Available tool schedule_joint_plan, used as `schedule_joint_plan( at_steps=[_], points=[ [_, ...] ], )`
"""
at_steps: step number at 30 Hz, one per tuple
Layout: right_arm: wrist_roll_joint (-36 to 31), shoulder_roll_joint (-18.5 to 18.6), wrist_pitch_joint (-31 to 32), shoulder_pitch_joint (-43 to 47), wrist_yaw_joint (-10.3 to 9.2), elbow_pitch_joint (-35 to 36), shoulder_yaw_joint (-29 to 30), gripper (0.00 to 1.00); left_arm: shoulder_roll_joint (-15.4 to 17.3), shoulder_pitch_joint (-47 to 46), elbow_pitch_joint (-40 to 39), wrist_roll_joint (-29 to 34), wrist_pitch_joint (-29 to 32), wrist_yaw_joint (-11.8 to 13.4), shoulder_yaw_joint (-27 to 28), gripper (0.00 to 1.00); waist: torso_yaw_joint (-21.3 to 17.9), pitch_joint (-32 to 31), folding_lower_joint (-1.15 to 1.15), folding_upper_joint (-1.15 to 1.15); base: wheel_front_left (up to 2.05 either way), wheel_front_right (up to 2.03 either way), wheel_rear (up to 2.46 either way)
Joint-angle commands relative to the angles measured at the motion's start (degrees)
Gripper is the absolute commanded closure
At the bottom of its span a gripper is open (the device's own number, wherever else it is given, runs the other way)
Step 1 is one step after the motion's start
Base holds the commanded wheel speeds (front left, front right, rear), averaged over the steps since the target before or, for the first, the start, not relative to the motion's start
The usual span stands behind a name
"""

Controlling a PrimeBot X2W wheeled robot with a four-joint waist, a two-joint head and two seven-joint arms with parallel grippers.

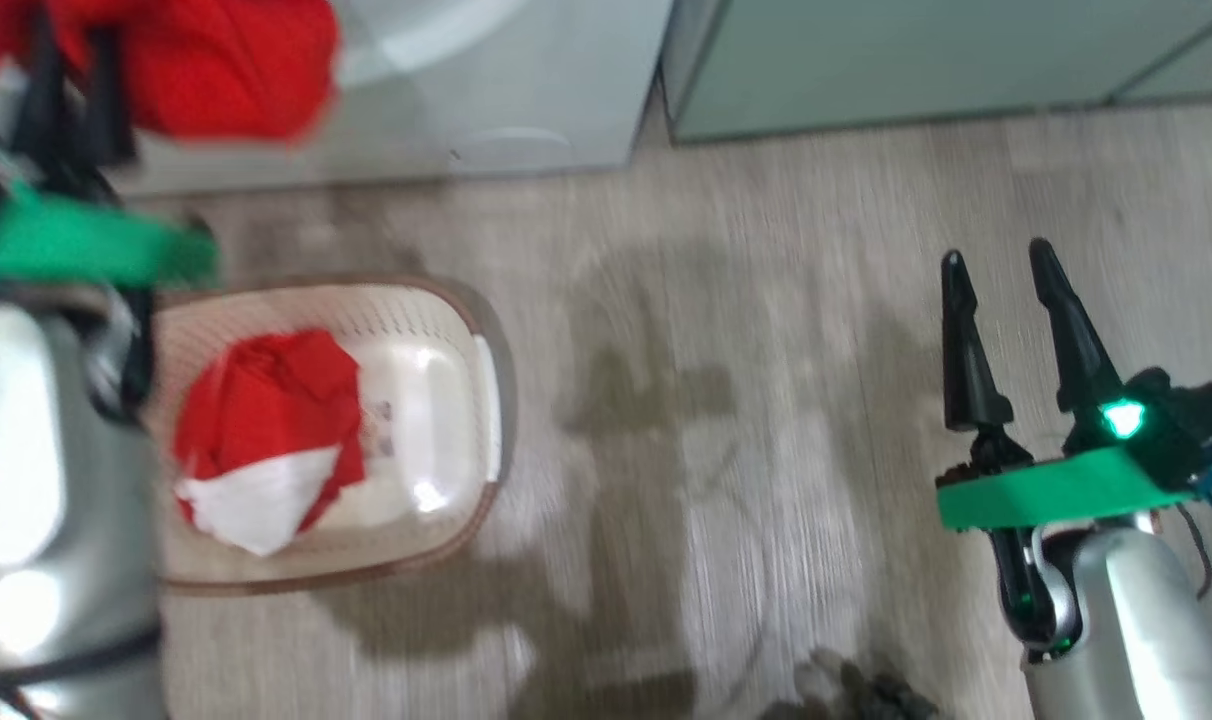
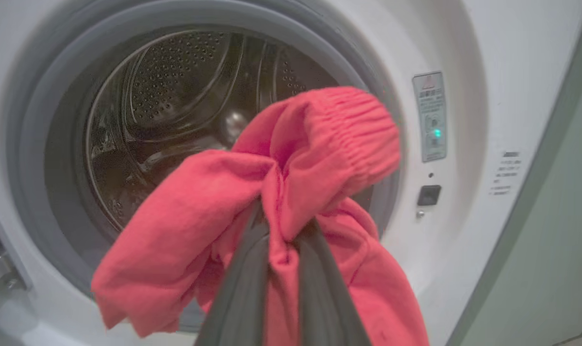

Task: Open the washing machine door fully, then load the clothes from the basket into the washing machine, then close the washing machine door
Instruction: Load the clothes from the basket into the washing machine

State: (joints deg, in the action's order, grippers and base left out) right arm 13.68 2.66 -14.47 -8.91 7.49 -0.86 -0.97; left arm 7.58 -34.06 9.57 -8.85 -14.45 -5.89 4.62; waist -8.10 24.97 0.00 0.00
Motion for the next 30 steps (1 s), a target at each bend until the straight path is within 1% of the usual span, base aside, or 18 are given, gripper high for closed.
schedule_joint_plan(
  at_steps=[1,5,8,10,13,17,25,30],
  points=[
    [0.6,0.2,-0.5,-1.2,0.0,2.2,-1.6,0.0,3.2,-4.1,-0.3,0.6,-0.5,-0.2,2.4,1.0,-3.1,5.1,0.0,0.0,0.0,0.0,0.0],
    [2.2,0.2,-0.5,-2.7,0.0,2.4,-1.5,0.0,7.4,-15.1,5.7,1.3,-0.5,-0.6,2.1,1.0,-5.1,9.3,0.0,0.0,0.0,0.0,0.0],
    [3.5,0.2,-0.5,-3.4,0.0,2.2,-1.8,0.0,10.8,-22.9,10.5,1.8,0.6,-0.9,1.0,1.0,-6.8,12.0,0.0,0.0,0.0,0.0,0.0],
    [4.5,0.2,-0.5,-4.1,0.0,2.3,-2.4,0.0,13.2,-27.9,13.3,2.3,2.0,-1.2,-0.2,1.0,-8.1,13.7,0.0,0.0,0.0,0.0,0.0],
    [6.3,0.2,-0.5,-5.4,0.0,2.7,-3.1,0.0,16.0,-35.9,16.7,2.0,4.4,-1.4,-1.6,1.0,-9.6,17.0,0.0,0.0,0.0,0.0,0.0],
    [8.3,0.2,-0.5,-6.5,0.0,2.1,-4.4,0.0,20.4,-44.2,21.7,4.4,6.3,-1.5,-5.3,1.0,-11.7,19.6,0.0,0.0,0.0,0.0,0.0],
    [11.3,0.2,-0.5,-8.3,0.0,1.3,-7.6,0.0,24.9,-57.0,31.4,5.4,9.3,-1.6,-12.2,1.0,-15.2,22.6,0.0,0.0,0.0,0.0,0.0],
    [12.2,0.2,-0.5,-8.6,0.0,1.0,-8.4,0.0,26.1,-63.0,35.9,6.2,9.3,-1.6,-14.0,1.0,-16.6,23.3,0.0,0.0,0.0,0.0,0.0]
  ],
)
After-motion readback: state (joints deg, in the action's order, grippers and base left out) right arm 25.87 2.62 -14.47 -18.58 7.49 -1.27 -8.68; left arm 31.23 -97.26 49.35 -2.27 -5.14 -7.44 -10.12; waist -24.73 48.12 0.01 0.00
